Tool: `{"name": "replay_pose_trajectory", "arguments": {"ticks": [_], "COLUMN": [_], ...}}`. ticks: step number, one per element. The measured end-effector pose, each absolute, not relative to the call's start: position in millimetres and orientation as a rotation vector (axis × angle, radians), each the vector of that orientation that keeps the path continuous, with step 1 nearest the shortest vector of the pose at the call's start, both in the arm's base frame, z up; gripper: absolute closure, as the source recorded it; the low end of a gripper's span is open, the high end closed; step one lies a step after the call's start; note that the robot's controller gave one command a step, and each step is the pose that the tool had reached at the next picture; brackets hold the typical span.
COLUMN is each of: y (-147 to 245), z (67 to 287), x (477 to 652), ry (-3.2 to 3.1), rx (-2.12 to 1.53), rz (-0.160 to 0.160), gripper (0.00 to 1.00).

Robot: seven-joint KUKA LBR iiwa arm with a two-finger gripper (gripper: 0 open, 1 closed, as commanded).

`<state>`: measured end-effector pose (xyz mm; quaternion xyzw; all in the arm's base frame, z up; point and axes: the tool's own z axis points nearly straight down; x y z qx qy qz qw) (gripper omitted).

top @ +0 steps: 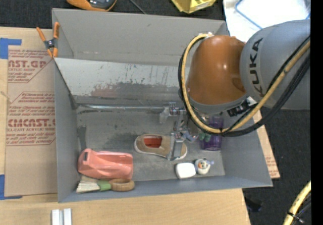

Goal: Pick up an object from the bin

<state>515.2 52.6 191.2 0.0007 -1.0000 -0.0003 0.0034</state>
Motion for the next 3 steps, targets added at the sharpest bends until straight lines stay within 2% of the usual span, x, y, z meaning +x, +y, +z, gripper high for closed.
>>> {"name": "replay_pose_trajectory", "arguments": {"ticks": [1,2,3], "y": [53,121,98], "z": [195,117,124], "x": [517.1,528.6,509.7], "ry": [-3.144,-3.133,-3.146], "rx": [0.001,0.141,0.204], "rz": [-0.002,-0.004,0.003], "gripper": [0.0,0.0,0.0]}}
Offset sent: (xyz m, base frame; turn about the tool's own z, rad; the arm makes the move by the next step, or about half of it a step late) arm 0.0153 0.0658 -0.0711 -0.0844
